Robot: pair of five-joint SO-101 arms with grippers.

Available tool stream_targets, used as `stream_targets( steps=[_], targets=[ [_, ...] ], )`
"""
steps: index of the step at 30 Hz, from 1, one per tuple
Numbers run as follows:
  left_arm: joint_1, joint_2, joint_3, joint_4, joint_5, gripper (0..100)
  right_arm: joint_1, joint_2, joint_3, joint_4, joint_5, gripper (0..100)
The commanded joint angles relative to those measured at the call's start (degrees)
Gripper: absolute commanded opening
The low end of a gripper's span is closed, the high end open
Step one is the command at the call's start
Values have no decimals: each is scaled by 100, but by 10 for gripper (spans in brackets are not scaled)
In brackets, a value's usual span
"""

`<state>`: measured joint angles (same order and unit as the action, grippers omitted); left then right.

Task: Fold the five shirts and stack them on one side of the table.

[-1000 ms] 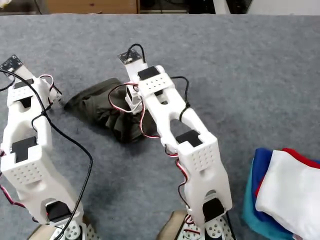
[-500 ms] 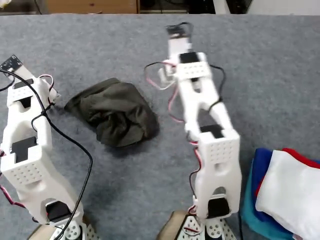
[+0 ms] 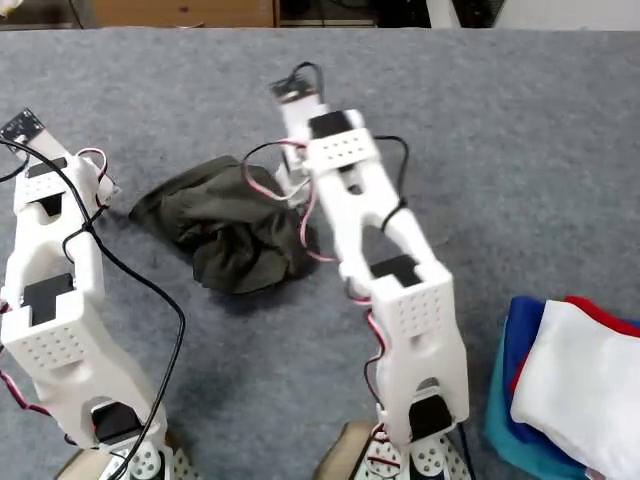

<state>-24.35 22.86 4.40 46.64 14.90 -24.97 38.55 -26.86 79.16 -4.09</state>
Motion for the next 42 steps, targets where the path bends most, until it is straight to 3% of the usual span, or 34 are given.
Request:
stream_targets(
  steps=[1,5,9,16,19,23,27,36,42],
  targets=[
    [-79,-48,-264,-88,53,53,-400,-725,-136,334,79,322],
    [-149,-48,-273,-88,62,53,-848,-1279,497,273,290,322],
    [-149,-48,-273,-88,62,53,-1182,-1560,1516,-598,633,322],
    [-149,-48,-273,-88,62,53,-1007,-1411,2255,-1960,677,320],
    [-149,-48,-273,-88,62,53,-796,-1156,2105,-2110,677,238],
    [-149,-48,-273,-88,62,53,-505,-681,1560,-2127,633,0],
    [-149,-48,-273,-88,62,53,31,-277,848,-1899,527,5],
    [-149,-48,-273,-88,62,53,1622,356,-646,-1653,-484,5],
    [-149,-48,-273,-88,62,53,2035,681,-1209,-1451,-554,8]
  ],
)
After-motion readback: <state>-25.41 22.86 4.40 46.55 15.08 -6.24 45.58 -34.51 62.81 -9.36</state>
